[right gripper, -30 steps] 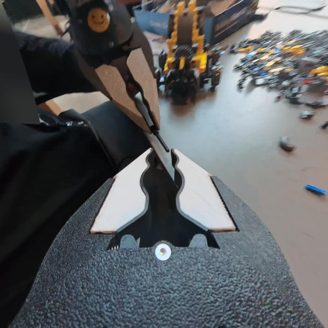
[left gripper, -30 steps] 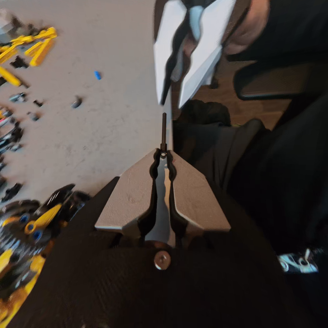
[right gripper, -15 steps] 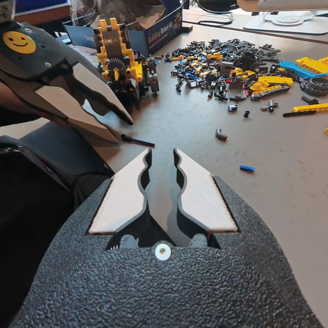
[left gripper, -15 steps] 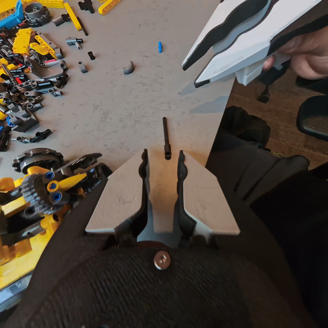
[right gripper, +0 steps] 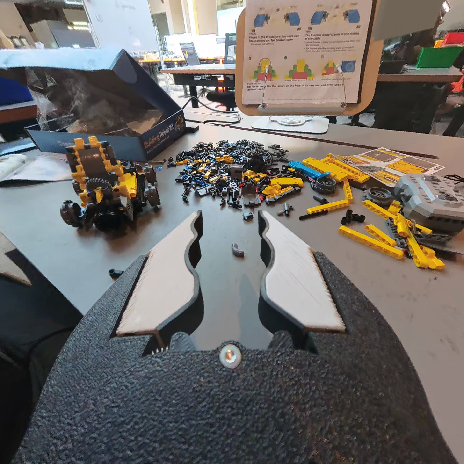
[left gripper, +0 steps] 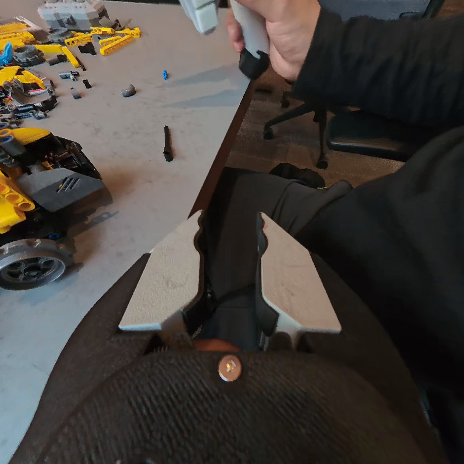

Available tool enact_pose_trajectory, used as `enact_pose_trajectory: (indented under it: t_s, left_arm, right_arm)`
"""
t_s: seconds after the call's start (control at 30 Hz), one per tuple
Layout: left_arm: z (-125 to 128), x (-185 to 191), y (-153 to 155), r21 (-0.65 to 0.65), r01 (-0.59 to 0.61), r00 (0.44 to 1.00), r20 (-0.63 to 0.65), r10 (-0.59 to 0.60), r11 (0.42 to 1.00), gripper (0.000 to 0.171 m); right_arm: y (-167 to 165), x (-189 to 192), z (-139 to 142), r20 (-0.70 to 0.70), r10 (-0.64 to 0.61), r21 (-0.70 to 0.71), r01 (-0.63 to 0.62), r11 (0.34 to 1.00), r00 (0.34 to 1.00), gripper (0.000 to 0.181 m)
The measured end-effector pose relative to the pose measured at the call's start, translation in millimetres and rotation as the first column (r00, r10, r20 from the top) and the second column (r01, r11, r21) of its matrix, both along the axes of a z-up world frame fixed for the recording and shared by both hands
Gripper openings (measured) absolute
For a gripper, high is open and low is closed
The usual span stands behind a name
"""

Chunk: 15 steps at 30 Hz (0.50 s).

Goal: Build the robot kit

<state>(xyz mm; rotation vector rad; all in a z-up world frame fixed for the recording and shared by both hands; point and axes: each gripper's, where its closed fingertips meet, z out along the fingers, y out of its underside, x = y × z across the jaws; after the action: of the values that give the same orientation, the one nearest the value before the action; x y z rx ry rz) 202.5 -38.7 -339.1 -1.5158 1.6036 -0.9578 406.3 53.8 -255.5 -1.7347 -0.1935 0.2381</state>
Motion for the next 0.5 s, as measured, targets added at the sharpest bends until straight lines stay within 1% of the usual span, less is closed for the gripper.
enact_pose_trajectory:
  t_s: [0.1, 0.2, 0.23, 0.3, 0.4, 0.43, 0.5]
  left_arm:
    - [3.6, -4.1, 0.5, 0.044, 0.01, 1.0, 0.023, -0.011, 0.999, 0.036]
    - [12.4, -10.0, 8.4, 0.077, -0.017, 0.998, 0.059, 0.012, 0.997, 0.04]
    - [14.5, -11.7, 9.6, 0.073, -0.018, 0.998, 0.067, 0.013, 0.997, 0.039]
    - [17.4, -14.3, 11.6, 0.043, -0.027, 0.996, 0.082, 0.023, 0.999, 0.04]
    - [19.8, -14.8, 8.4, -0.032, -0.01, 0.995, 0.101, 0.013, 0.999, 0.042]
    - [18.9, -14.4, 7.8, -0.051, -0.007, 0.995, 0.1, 0.012, 0.999, 0.044]
    - [16.7, -13.5, 9.5, -0.085, -0.021, 0.996, 0.086, 0.029, 0.996, 0.054]
  right_arm:
    - [14.9, -5.5, 3.6, 0.028, 0.0, 0.002, 0.0, 1.0, 1.0, 0.039]
    - [26.1, -17.1, -9.7, 0.029, 0.029, -0.054, -0.028, 0.998, 0.999, 0.04]
    - [28.8, -19.2, -12.3, 0.037, 0.032, -0.071, -0.029, 0.997, 0.999, 0.044]
    - [32.9, -22.5, -10.5, 0.046, 0.031, -0.054, -0.029, 0.998, 0.998, 0.045]
    - [36.3, -29.9, -9.8, 0.036, 0.076, -0.049, -0.074, 0.996, 0.996, 0.046]
    - [37.3, -31.4, -10.2, 0.028, 0.091, -0.053, -0.089, 0.995, 0.995, 0.049]
    - [38.4, -32.7, -9.3, 0.013, 0.109, -0.05, -0.108, 0.993, 0.994, 0.054]
